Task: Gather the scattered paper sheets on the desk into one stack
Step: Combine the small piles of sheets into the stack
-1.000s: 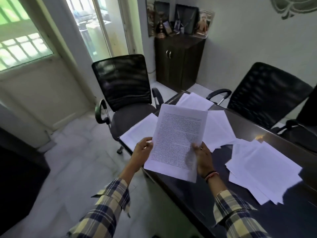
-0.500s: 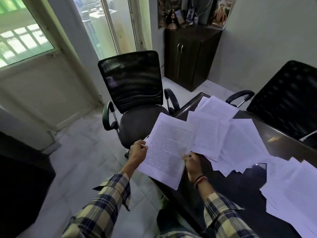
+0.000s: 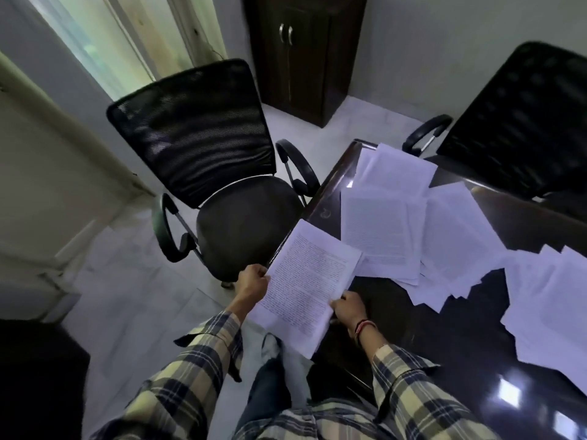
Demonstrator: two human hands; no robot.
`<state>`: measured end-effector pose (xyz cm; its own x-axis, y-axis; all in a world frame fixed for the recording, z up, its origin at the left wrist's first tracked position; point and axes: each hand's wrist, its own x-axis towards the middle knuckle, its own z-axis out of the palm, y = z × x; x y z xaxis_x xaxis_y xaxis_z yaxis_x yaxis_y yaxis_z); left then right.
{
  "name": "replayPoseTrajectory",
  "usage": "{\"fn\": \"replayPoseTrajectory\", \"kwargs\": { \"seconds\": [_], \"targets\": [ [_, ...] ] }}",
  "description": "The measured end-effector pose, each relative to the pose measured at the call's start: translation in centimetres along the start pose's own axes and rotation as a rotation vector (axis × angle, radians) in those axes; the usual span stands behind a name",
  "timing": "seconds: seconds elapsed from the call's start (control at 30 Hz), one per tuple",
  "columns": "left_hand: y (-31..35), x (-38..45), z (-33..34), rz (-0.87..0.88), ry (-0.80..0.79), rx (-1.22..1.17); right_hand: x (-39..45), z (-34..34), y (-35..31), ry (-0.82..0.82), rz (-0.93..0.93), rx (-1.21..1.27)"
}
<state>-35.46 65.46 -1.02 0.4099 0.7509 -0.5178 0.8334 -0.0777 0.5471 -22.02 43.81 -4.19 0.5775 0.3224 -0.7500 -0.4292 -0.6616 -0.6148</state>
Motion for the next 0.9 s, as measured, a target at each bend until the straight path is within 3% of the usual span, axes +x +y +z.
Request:
{"fn": "replayPoseTrajectory", "kwargs": {
  "seconds": [0.27, 0.47, 0.7, 0.9],
  "targets": [
    [-0.9, 4.2, 1.2, 0.174, -0.163, 0.161, 1.5, 0.5, 0.6, 0.360, 0.076, -0.075],
    [-0.6, 6.5, 0.7, 0.245, -0.246, 0.256, 3.3, -0.1, 2.0, 0.474, 0.136, -0.084],
    [5.5, 6.3, 0.7, 0.402, -0.269, 0.218, -1.1, -2.2, -1.7, 0.596, 0.097, 0.108],
    [12.9, 2.8, 4.7, 0.480, -0.344, 0.102, -2.6, -7.5, -1.2, 0.640, 0.068, 0.271]
  ]
}}
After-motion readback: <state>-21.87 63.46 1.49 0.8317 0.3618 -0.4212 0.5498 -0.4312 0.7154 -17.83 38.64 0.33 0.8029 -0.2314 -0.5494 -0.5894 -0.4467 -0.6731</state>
